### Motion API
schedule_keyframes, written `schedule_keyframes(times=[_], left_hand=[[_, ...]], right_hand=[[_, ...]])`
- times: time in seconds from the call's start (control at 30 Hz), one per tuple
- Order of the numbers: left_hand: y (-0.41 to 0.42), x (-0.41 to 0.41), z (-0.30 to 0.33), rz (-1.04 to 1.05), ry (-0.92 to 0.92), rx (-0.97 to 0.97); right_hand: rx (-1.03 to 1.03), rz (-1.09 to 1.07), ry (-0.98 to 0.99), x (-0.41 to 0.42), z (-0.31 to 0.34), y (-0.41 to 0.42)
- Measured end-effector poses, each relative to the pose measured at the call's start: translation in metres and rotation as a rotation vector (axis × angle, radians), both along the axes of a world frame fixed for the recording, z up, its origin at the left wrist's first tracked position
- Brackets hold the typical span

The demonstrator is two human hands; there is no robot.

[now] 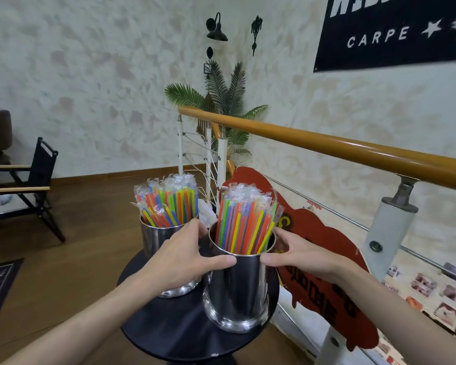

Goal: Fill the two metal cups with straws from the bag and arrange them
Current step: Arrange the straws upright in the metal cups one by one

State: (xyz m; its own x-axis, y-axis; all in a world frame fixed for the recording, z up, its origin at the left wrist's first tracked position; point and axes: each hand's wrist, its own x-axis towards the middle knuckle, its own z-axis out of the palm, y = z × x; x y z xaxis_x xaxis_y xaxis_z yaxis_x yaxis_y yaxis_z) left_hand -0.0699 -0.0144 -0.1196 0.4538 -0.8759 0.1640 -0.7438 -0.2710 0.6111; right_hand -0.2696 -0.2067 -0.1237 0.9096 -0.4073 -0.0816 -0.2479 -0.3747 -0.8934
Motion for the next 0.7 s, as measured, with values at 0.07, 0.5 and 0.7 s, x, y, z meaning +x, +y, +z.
schedule_keyframes(times=[0.07,0.5,0.7], left_hand=[[-0.002,-0.002,0.0,-0.043,0.052,-0.024],[-0.018,-0.009,0.015,0.025,-0.375,-0.181],[-0.045,-0.01,0.017,-0.002,-0.414,-0.213]], right_hand=[[0.016,0.004,-0.016,-0.002,0.002,-0.003],[-0.92,-0.362,0.181,-0.021,0.046,0.034],[-0.817,-0.264,-0.048,-0.004,0.055,0.052]])
